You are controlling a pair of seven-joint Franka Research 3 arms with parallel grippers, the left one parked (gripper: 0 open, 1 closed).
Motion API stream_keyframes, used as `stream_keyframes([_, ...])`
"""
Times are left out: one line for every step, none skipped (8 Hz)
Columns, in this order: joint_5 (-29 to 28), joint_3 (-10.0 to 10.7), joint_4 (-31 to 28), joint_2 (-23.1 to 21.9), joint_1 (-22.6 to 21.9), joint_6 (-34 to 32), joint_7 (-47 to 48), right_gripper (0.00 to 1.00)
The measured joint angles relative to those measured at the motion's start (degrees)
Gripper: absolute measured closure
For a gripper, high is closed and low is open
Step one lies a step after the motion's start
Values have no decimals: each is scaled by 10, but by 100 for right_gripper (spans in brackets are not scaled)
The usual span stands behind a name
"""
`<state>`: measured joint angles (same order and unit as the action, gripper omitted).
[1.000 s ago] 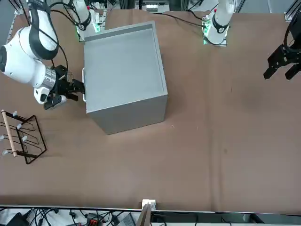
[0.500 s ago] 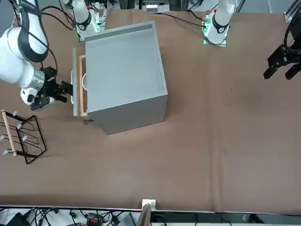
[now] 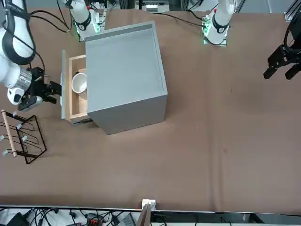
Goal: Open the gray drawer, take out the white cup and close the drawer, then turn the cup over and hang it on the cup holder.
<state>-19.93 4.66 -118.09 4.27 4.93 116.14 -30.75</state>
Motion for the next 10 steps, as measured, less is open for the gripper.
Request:
stream_keyframes([11,0,7,2,6,-2,0,0])
stream_keyframes([18,0,13,5,12,-6,-1,0])
stream_keyframes([27,0,19,7,17,-9,-4,0])
stream_keyframes([40,0,23,7,20,-10,-5,0])
stream_keyframes([56,0,27,7,24,-10,-9,0])
stream_keyframes([65,0,30,7,31,-10,-17,0])
stream_keyframes([70,1,35,8,38,-13,-22,0])
stream_keyframes([72,1,46,9,41,-27,-25,0])
stream_keyframes([73,1,69,9,41,-51,-25,0])
stream_keyframes([73,1,101,9,41,-82,-24,0])
